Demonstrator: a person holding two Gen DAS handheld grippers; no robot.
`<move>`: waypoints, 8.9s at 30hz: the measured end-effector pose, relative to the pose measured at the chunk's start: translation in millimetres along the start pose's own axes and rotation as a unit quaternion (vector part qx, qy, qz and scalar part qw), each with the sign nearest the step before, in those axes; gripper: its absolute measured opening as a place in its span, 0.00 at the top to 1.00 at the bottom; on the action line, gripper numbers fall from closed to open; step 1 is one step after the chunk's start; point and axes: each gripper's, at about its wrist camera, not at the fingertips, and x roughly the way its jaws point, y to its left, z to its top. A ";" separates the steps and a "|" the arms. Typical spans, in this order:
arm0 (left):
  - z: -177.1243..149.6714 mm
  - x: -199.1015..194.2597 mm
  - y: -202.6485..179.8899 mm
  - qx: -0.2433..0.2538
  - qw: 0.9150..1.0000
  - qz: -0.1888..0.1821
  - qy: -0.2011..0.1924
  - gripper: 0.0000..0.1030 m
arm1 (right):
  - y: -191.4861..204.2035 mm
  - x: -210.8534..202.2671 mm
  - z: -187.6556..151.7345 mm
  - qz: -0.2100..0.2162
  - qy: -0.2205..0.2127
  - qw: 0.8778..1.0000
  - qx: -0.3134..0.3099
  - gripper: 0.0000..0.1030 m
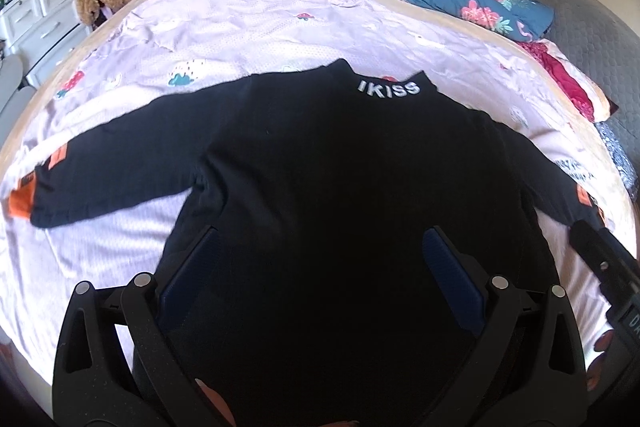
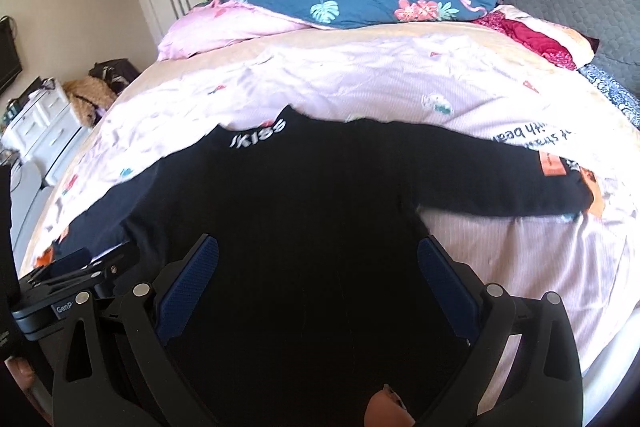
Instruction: Fold small clothes
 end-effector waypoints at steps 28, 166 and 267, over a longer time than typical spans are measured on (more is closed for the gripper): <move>52.5 105.5 -61.6 0.047 0.997 -0.048 0.026 0.08 | -180.4 74.2 40.4 -0.153 -0.002 0.962 0.225 0.04; 42.7 56.1 51.9 -0.062 0.993 -0.103 -0.015 0.76 | 13.0 131.8 40.4 0.114 0.074 0.988 -0.075 0.39; 27.3 -64.1 260.7 -0.282 0.931 0.036 -0.230 0.98 | 141.4 68.3 15.5 0.140 -0.003 0.978 -0.153 0.04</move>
